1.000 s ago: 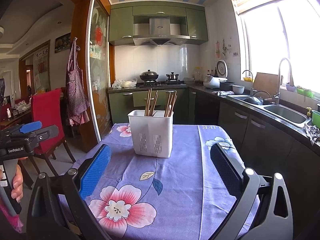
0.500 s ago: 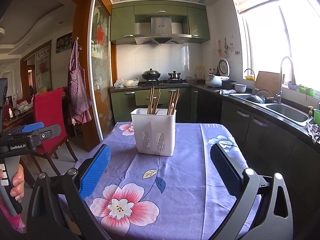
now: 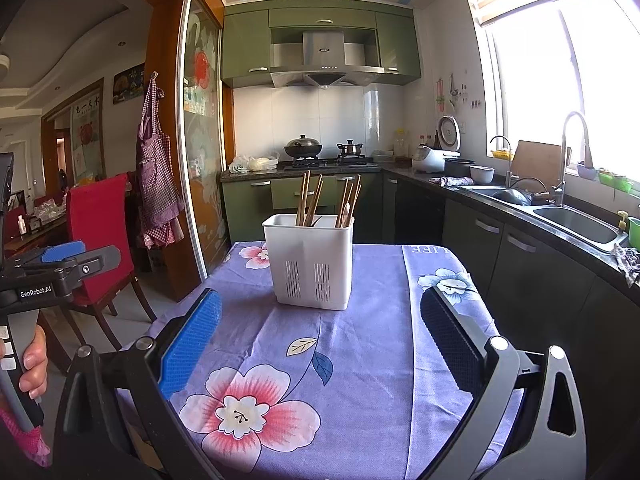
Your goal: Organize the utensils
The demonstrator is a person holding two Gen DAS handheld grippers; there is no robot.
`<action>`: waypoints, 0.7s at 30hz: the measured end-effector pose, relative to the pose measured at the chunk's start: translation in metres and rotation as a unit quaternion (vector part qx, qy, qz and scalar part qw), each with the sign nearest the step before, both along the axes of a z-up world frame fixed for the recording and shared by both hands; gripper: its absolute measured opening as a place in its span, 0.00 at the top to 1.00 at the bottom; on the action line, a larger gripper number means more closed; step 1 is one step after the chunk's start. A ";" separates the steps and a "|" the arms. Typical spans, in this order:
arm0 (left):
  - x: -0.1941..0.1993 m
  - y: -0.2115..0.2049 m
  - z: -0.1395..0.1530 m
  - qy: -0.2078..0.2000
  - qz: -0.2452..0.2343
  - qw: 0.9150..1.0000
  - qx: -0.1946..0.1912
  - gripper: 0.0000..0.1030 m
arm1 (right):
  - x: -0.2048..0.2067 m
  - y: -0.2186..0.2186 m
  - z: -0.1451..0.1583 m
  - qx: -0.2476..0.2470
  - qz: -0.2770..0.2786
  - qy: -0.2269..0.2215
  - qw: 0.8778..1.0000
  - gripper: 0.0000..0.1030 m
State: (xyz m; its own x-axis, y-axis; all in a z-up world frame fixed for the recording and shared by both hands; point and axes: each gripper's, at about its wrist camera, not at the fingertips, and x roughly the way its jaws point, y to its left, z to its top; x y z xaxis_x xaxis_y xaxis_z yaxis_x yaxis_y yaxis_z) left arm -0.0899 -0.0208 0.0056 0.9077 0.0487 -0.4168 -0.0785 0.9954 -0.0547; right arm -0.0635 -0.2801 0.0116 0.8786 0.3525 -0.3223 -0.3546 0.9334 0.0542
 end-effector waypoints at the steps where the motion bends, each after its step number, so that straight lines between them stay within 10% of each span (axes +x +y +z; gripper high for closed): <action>1: 0.000 0.000 0.000 0.001 -0.001 1.000 -0.001 0.07 | 0.000 0.000 0.000 0.000 0.000 0.000 1.000 0.05; 21: 0.000 0.002 -0.002 0.003 0.005 1.000 0.004 0.07 | -0.001 0.004 -0.005 -0.003 0.002 0.005 1.000 0.05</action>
